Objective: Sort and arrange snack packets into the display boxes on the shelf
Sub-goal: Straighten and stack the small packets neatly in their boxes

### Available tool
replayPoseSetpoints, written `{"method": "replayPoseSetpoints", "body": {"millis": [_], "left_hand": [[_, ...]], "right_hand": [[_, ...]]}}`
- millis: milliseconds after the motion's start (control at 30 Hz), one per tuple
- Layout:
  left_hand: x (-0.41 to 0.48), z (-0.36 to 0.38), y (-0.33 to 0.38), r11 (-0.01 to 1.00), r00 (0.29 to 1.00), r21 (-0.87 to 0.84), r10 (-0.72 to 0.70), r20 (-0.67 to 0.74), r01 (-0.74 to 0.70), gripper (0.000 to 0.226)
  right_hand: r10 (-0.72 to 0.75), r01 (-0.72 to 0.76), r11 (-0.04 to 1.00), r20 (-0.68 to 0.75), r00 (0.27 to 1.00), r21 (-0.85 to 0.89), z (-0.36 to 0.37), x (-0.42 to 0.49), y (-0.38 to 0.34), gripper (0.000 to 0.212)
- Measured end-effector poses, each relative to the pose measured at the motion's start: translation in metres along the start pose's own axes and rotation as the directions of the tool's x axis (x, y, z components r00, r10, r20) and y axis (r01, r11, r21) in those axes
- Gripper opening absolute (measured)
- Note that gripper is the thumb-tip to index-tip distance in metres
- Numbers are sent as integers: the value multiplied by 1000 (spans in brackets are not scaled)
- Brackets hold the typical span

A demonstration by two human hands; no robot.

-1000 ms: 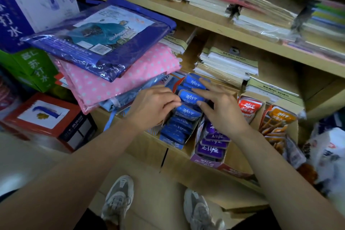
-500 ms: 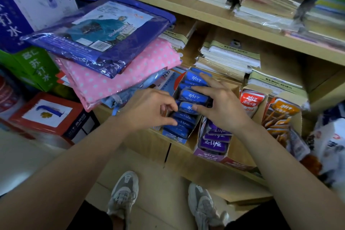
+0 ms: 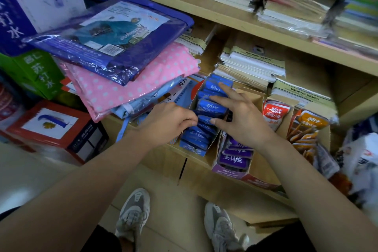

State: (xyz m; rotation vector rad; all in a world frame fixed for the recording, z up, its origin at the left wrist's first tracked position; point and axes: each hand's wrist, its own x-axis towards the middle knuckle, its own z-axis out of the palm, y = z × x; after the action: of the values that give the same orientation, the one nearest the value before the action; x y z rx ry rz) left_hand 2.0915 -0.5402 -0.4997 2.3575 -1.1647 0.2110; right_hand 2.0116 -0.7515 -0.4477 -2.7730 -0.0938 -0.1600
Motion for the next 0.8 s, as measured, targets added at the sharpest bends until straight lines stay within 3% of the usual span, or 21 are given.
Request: {"method": "replayPoseSetpoints", "body": {"millis": [167,333,400,567,700,800], "left_hand": [[3,7,2,999,978,-45,14,-207,-24,13],[1,-2,9,975,947,-218,-106,-302,39,6],[-2,-7,6,974,957,-223,-97,-273,35,13],[-9,-6,-6,996,998,62,66,-19,-65,24],[-8,4,-4,975,992,188,122,6,-121,14],[-6,4,-1,989,998,128,70,1,-70,8]], "right_hand": [[40,-38,999,62,997,-25,-2,0,-2,90],[41,-40,999,18,999,-37,-1,1,-2,77],[36,-36,999,13,999,-33,0,1,-2,75],[42,-42,999,8,999,-24,0,2,-3,73],[43,-43,999,11,999,-26,-1,1,-4,74],[56,-56,998,17,998,-15,-1,1,-4,73]]}}
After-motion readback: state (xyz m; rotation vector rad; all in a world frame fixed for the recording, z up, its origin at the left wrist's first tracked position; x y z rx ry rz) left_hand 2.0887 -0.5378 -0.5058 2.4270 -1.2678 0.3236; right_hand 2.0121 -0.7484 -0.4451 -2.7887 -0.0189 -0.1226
